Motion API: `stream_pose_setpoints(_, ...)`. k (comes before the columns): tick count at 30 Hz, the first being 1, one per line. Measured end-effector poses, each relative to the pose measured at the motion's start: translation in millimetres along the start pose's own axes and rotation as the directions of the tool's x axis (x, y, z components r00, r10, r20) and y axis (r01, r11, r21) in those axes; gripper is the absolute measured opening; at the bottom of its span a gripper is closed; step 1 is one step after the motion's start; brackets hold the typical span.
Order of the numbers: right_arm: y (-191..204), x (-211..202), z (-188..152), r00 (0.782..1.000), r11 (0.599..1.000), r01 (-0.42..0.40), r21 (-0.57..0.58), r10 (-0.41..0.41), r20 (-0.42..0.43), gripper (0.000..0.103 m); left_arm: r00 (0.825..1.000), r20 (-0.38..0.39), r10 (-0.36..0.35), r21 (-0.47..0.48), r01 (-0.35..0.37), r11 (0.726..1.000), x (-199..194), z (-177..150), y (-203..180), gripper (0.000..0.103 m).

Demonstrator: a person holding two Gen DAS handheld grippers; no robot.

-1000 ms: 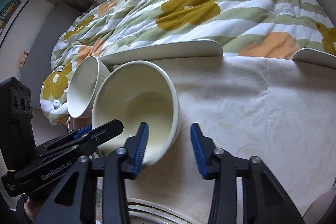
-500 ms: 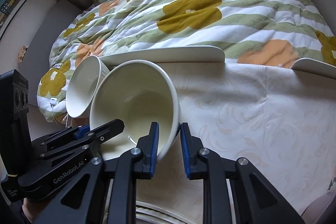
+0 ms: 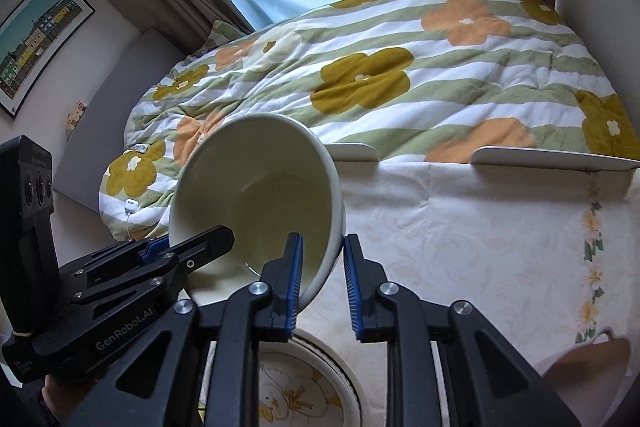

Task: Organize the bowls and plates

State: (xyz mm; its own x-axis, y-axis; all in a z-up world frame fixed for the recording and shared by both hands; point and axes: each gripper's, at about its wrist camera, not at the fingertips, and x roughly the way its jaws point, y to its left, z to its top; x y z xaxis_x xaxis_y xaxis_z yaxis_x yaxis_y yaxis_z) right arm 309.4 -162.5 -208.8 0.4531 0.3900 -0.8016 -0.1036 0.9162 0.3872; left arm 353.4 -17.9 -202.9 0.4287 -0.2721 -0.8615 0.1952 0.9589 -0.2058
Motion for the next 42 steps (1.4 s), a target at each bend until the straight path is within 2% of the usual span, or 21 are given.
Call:
stream_pose_setpoints(5, -28, -57, -22, 0.999, 1.0, 0.005, -0.014, -0.004, 0.037, 0.019, 1.0, 0.028, -0.009, 0.006, 0.009, 1.0, -28, -24, -65, 0.018)
stream_pose_setpoints(11, -82, -115, -55, 0.998, 0.999, 0.033, -0.017, -0.032, 0.058, 0.019, 0.999, 0.033, -0.031, 0.012, 0.03, 0.999, -38, -61, -146, 0.018)
stream_pose_setpoints(19, -145, -159, -97, 0.996, 0.997, 0.071, 0.039, -0.072, 0.049, 0.019, 0.997, -0.038, -0.072, 0.059, 0.075, 0.995, -25, -99, -224, 0.018)
stream_pose_setpoints(25, -179, -158, -122, 0.995, 0.988, 0.102, 0.112, -0.104, 0.007, 0.019, 0.988, -0.137, -0.072, 0.115, 0.088, 0.989, 4, -116, -252, 0.018)
stream_pose_setpoints(31, -204, -137, -144, 0.993, 0.975, 0.113, 0.192, -0.103, -0.058, 0.019, 0.972, -0.231, -0.047, 0.161, 0.086, 0.983, 40, -131, -259, 0.018)
stream_pose_setpoints(35, -216, -122, -154, 0.993, 0.965, 0.102, 0.241, -0.084, -0.086, 0.019, 0.963, -0.268, -0.028, 0.18, 0.079, 0.981, 60, -136, -258, 0.018)
stream_pose_setpoints(42, -224, -109, -160, 0.989, 0.955, 0.129, 0.266, -0.105, -0.104, 0.019, 0.955, -0.295, 0.001, 0.24, 0.073, 0.968, 86, -136, -265, 0.018)
